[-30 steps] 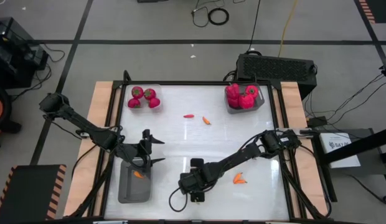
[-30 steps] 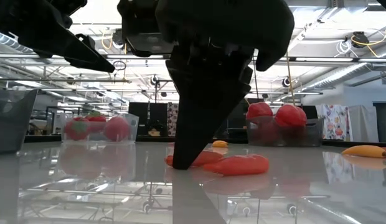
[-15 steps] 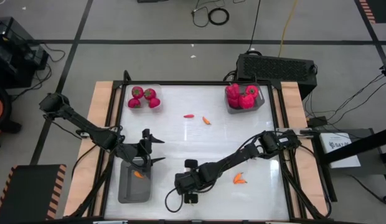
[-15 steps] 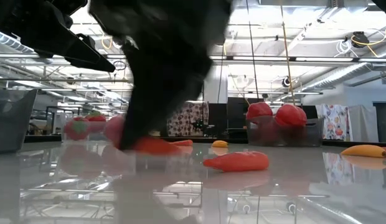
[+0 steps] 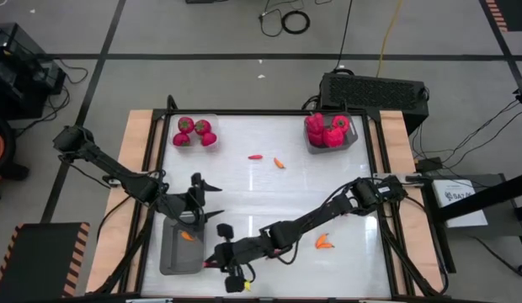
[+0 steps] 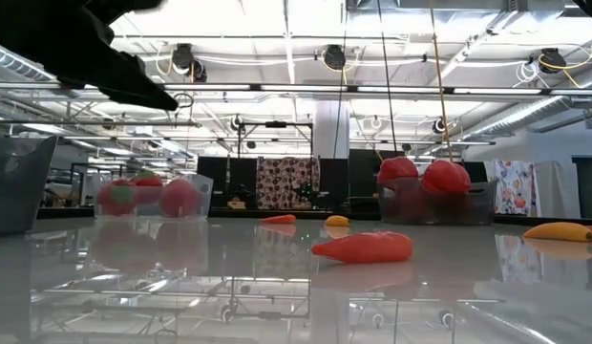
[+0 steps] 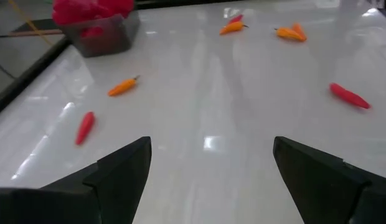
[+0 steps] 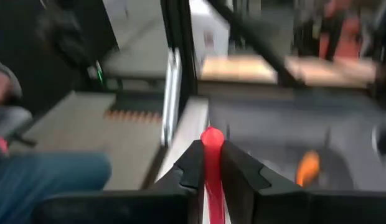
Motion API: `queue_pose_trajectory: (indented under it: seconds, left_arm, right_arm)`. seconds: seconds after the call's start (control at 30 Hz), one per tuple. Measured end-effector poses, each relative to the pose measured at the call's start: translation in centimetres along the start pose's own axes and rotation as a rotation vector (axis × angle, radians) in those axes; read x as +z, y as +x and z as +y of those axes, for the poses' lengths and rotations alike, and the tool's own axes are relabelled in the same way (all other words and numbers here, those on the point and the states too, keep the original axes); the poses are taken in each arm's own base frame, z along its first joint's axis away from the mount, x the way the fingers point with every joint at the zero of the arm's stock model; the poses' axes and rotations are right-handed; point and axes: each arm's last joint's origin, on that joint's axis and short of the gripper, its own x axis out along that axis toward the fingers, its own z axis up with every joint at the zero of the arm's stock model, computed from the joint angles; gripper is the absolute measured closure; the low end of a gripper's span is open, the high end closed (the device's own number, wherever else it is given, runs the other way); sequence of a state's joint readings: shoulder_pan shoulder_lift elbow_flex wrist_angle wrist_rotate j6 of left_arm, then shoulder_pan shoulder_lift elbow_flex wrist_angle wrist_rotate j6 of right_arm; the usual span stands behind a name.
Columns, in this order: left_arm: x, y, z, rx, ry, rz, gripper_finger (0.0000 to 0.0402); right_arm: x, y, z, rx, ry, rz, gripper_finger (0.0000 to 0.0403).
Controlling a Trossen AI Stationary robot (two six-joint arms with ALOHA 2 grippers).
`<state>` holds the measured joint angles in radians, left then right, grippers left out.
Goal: Sort produce into baskets
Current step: Put the orange chili pepper into the bottom black bin
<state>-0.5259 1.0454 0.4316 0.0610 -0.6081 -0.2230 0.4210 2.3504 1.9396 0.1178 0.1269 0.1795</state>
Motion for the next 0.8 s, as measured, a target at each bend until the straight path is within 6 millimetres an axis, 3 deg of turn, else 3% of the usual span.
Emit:
queue_pose_trajectory:
  seconds: [0.2, 0.43, 0.8]
  left_arm:
    - [0.0, 0.0, 0.2, 0.055, -0.002, -0.006, 0.0059]
    - [-0.8, 0.0, 0.5, 0.096, 0.023, 0.054, 0.0059]
    - [-2.5, -0.3, 1.4, 0.209, 0.051, 0.193, 0.0059]
  right_arm:
    - [0.2, 1.0, -0.1, 0.018, -0.081, -0.198, 0.0368]
    - [-2.5, 3.2, -1.8, -0.004, -0.117, -0.371, 0.0368]
    - [-6.0, 5.0, -4.2, -0.037, -0.104, -0.295, 0.0351]
